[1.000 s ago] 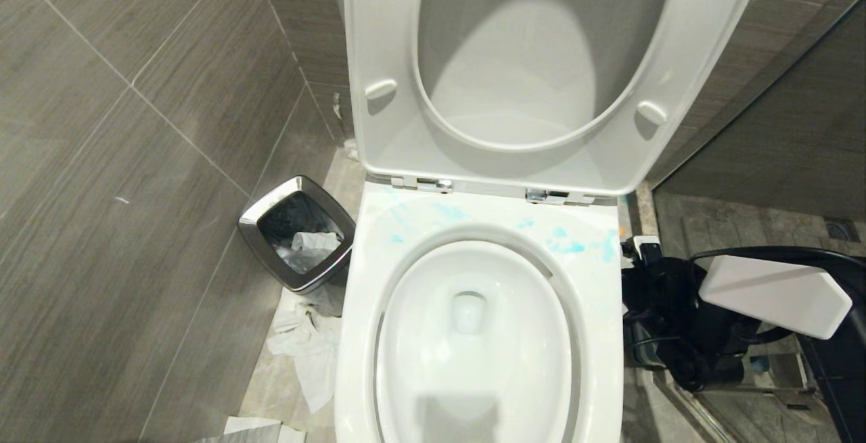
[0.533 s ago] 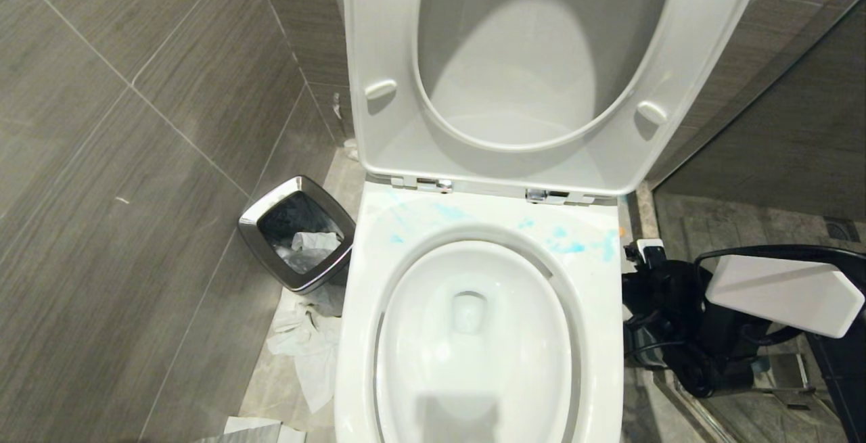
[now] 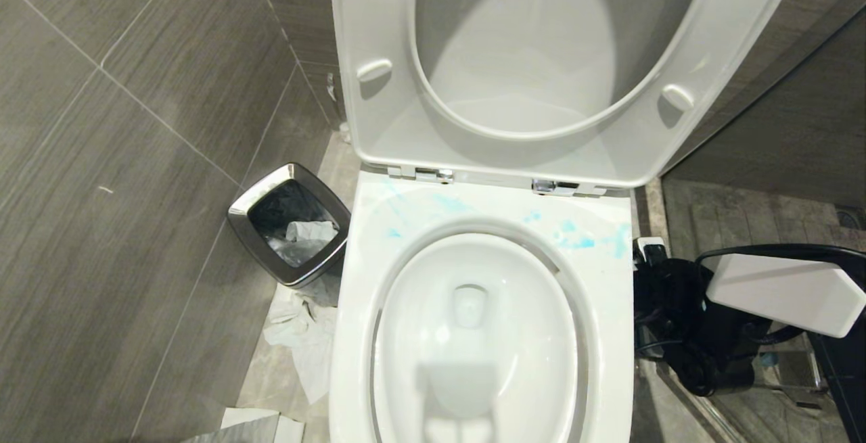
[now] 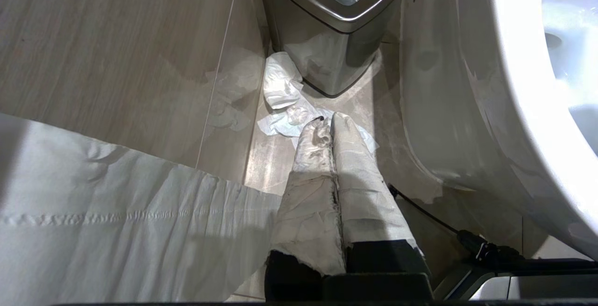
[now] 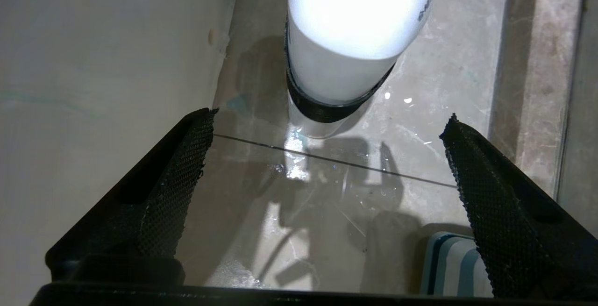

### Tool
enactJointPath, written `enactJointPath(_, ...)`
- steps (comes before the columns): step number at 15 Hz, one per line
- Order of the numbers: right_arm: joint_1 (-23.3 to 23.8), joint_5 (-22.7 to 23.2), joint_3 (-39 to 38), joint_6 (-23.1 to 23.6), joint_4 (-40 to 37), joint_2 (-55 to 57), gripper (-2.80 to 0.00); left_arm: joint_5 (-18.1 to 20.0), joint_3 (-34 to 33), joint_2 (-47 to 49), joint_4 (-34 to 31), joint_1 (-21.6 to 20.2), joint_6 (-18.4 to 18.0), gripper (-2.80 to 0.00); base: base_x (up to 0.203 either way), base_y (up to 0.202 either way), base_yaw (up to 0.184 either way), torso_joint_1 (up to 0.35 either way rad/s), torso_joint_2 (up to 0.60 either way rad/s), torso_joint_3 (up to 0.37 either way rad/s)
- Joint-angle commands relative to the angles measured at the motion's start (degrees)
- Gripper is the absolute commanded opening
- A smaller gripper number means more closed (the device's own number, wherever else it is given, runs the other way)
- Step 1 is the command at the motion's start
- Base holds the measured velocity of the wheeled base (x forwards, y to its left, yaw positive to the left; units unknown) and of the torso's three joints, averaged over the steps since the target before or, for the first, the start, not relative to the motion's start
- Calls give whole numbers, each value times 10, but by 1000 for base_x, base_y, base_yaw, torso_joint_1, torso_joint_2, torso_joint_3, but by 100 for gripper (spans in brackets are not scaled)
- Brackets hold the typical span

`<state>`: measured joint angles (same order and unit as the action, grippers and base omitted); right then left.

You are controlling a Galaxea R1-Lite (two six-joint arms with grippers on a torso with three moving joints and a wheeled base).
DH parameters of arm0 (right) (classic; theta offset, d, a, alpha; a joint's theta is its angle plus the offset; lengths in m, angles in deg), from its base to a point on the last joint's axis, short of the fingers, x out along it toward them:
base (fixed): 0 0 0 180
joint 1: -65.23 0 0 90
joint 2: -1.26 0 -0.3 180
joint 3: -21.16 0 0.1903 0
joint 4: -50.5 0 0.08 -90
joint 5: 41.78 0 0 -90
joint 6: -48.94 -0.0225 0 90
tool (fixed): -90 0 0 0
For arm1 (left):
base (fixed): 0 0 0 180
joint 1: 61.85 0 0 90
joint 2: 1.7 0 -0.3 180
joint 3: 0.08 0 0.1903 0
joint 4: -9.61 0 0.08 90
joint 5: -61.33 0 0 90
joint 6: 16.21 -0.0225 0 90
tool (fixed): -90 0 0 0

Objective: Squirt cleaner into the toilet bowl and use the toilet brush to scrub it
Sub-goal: Pour in the cleaning agent

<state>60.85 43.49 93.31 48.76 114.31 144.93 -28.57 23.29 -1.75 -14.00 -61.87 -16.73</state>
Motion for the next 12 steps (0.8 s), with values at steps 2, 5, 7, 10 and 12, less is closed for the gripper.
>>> enactJointPath(2, 0, 0, 1, 0, 5, -2, 0, 0, -1, 0, 0, -1, 0, -280, 0, 0, 0, 2, 2, -62)
enactJointPath(5, -1, -1, 2, 2, 5, -1, 0, 0, -1, 0, 0, 0, 0, -280, 0, 0, 0, 2, 1, -161)
enactJointPath(7, -1, -1, 10, 2, 5, -1, 0, 0, -1, 0, 1, -1, 0, -280, 0, 0, 0, 3, 3, -93)
enactJointPath(10, -2, -1, 42, 5, 5, 3, 0, 0, -1, 0, 1, -1, 0, -280, 0, 0, 0, 1, 0, -12)
enactJointPath(12, -2, -2, 63, 5, 5, 11, 0, 0, -1, 0, 1, -1, 0, -280, 0, 0, 0, 0, 0, 0)
